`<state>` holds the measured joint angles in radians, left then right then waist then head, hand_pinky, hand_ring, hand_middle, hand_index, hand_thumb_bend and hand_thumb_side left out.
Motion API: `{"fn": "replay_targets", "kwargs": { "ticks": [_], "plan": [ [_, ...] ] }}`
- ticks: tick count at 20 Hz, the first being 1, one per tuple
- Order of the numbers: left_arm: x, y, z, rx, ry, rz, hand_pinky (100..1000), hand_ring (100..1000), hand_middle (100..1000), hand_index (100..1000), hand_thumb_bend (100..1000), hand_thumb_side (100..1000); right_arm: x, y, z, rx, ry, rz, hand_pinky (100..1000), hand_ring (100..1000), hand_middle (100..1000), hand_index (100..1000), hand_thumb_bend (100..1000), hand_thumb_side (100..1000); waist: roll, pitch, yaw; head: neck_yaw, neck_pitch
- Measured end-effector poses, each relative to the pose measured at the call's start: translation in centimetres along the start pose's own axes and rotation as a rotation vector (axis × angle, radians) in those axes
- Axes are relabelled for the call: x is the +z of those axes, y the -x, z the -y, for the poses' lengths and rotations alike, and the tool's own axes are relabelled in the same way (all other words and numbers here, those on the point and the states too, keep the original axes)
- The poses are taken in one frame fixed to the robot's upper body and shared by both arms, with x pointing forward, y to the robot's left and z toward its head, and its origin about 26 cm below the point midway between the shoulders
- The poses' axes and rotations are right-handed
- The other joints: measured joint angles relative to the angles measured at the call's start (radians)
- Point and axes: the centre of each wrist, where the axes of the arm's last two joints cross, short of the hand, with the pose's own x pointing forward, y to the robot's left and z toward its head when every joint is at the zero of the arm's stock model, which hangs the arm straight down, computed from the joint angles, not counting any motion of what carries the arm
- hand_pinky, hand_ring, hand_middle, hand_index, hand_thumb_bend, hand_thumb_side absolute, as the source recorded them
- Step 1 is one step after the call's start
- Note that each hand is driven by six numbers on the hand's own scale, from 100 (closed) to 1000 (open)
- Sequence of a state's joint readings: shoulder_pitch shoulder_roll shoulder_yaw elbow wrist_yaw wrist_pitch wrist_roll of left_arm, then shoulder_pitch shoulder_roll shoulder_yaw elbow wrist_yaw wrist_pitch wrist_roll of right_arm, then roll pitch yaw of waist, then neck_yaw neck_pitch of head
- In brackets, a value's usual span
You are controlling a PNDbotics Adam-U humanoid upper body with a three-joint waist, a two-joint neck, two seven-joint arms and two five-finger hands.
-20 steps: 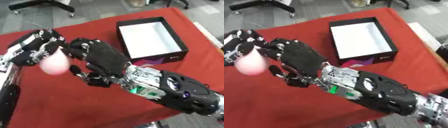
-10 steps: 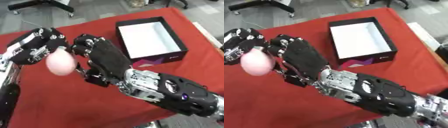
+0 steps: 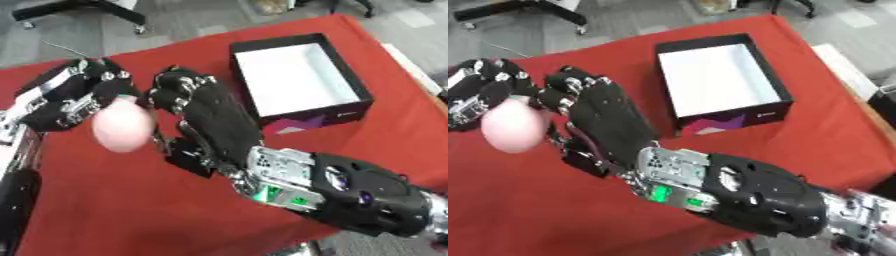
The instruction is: Pick up the objects with one hand, pass them to the other hand, and then place them into the box on the other side of the table.
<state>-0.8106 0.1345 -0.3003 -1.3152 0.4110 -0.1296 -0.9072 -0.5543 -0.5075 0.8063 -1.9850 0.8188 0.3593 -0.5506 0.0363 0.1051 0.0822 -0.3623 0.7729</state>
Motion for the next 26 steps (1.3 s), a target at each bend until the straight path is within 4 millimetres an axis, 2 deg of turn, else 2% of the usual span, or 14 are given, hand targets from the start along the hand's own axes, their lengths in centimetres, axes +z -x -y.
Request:
{"fn": "replay_targets", "kwargs": {
  "ticks": [4, 13, 19, 26],
  "plan": [
    [0.2, 0.2, -0.1, -0.016, -0.01, -0.01, 595, 420, 317, 405, 100, 409, 0.0, 0.0, 0.0, -0.03, 0.042, 0.005, 208, 624, 425, 351, 100, 187, 0.0, 0.0, -0.002, -0.001, 0.0],
    [1.6, 1.0, -0.8, -0.054, -0.062, -0.058, 628, 493, 437, 529, 100, 372, -0.2, 0.2, 0.1, -0.075, 0.085, 0.005, 215, 627, 418, 277, 100, 202, -0.001, 0.0, -0.006, -0.005, 0.0],
    [2.7, 1.3, -1.4, -0.063, -0.112, -0.077, 641, 521, 473, 575, 100, 472, -0.3, 0.4, 0.3, -0.107, 0.109, -0.019, 215, 653, 417, 269, 100, 220, -0.002, 0.0, -0.008, -0.009, 0.0],
    [4.6, 0.3, -2.6, -0.069, -0.202, -0.058, 646, 546, 500, 611, 100, 558, -0.2, 1.2, 0.6, -0.147, 0.131, -0.068, 225, 667, 419, 269, 100, 229, -0.008, 0.0, -0.009, -0.034, 0.0]
  ]
}}
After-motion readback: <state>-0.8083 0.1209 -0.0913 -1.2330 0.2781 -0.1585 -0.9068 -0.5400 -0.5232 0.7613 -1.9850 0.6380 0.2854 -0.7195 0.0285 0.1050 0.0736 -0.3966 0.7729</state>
